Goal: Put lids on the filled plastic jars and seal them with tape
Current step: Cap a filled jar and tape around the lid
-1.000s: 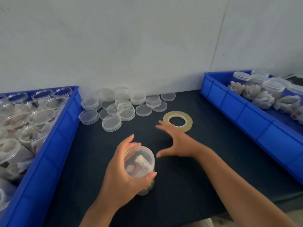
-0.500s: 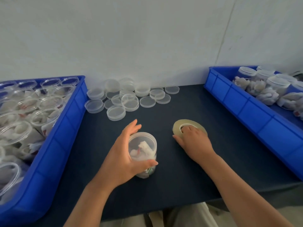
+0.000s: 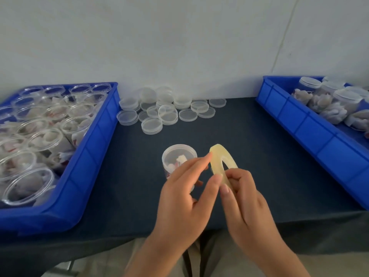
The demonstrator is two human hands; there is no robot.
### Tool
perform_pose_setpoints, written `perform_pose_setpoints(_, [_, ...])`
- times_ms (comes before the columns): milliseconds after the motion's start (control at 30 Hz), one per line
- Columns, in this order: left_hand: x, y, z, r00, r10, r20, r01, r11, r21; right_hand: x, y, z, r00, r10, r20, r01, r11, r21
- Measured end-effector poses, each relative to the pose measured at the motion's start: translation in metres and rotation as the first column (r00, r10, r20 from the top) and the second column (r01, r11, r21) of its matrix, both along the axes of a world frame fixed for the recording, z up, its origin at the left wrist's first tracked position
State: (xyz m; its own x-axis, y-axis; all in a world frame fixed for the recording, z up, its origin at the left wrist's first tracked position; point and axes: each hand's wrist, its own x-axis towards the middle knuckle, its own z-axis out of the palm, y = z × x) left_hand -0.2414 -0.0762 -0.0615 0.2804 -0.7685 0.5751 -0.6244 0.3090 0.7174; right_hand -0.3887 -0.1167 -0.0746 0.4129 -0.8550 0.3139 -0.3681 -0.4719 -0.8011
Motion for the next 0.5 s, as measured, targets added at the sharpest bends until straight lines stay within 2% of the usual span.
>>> perform_pose_setpoints(133, [-0.004, 0.014, -0.003, 0.991, 0.115, -0.066, -0.120, 0.991, -0.062, 0.002, 0.015, -0.003, 0.997, -0.009, -0.077, 0.007, 1.000, -0.024])
perform_pose_setpoints(233, [-0.006, 0.020, -0.004, 0.980, 0.122, -0.156, -0.129, 0.991, -0.036, 0.005, 0.022, -0.005, 0.996, -0.036, -0.081, 0.030, 0.997, -0.072])
perform_pose_setpoints(400, [0.005, 0.017, -0.002, 0.876, 0.049, -0.480, 0.047, 0.981, 0.186, 0.012, 0.023, -0.011, 0.990, -0.130, -0.049, 0.117, 0.969, -0.218])
perform_pose_setpoints(500, [0.016, 0.013, -0.005, 0.867, 0.015, -0.499, 0.124, 0.962, 0.243, 0.014, 0.023, -0.015, 0.987, -0.154, -0.049, 0.135, 0.952, -0.275])
